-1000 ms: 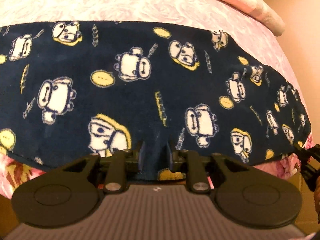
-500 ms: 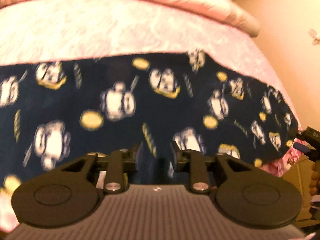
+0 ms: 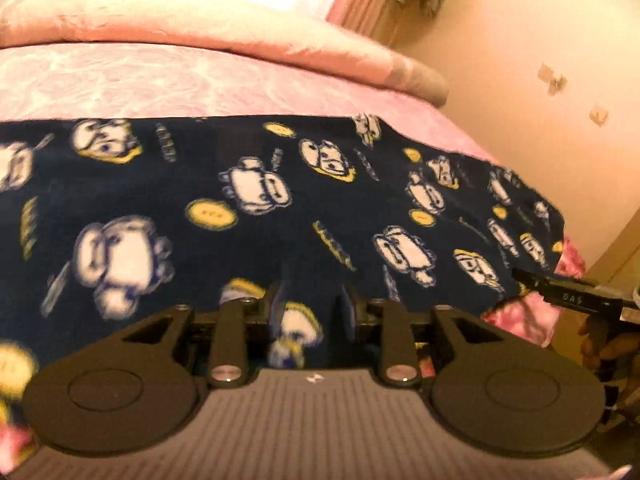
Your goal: Fold clothes
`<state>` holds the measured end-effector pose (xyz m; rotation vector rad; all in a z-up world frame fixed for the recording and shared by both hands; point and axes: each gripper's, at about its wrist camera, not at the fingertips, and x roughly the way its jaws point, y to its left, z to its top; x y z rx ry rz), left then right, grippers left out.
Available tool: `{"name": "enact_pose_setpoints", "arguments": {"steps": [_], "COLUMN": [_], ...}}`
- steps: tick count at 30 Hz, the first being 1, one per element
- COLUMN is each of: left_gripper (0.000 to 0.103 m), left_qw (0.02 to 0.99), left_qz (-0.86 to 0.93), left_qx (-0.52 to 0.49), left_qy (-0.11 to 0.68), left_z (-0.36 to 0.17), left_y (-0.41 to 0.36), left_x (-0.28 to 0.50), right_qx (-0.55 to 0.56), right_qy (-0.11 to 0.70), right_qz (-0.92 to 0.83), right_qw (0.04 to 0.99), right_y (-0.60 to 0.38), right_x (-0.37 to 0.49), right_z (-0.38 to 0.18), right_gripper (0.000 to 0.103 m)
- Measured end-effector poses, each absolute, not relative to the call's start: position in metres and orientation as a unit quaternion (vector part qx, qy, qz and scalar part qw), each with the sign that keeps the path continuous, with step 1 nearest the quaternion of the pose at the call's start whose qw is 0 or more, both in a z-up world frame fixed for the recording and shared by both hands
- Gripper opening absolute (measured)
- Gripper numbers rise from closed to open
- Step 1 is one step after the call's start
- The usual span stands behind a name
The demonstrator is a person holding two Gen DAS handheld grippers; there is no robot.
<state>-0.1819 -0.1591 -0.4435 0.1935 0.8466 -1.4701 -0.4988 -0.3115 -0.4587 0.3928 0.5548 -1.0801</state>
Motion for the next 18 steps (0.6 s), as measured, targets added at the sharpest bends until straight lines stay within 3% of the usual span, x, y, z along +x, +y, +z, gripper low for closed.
{"name": "enact_pose_setpoints", "arguments": {"steps": [5,7,10,18], "left_gripper": [0.026,0.036,0.041,0.048], "left_qw": [0.703,0.717,0.737,0.763], "left_qz": [-0.583,-0.559,-0.524,-0.520], "left_qx": [0.082,0.080,0.077,0.081], "left_qy": [0.399,0.408,0.421,0.375], "left_z": [-0.416,-0.398,-0.371,-0.330], "left_y": [-0.122,-0.108,-0.087,-0.027], "left_x": [-0.186,-0.186,-0.185,-0.205], "right_qx": [0.246,0.256,0.270,0.282], "right_qy": [0.252,0.234,0.208,0.173], "right_qz": [-0.543,-0.544,-0.546,-0.558], "right_qw": [0.762,0.764,0.765,0.761], "right_y": [-0.286,-0.266,-0.237,-0.175], "right_x": [-0.495,-0.493,-0.491,-0.492], "right_z": [-0.440,-0.421,-0.393,-0.341], "right_gripper": [0.074,0.074,0.074,0.074]}}
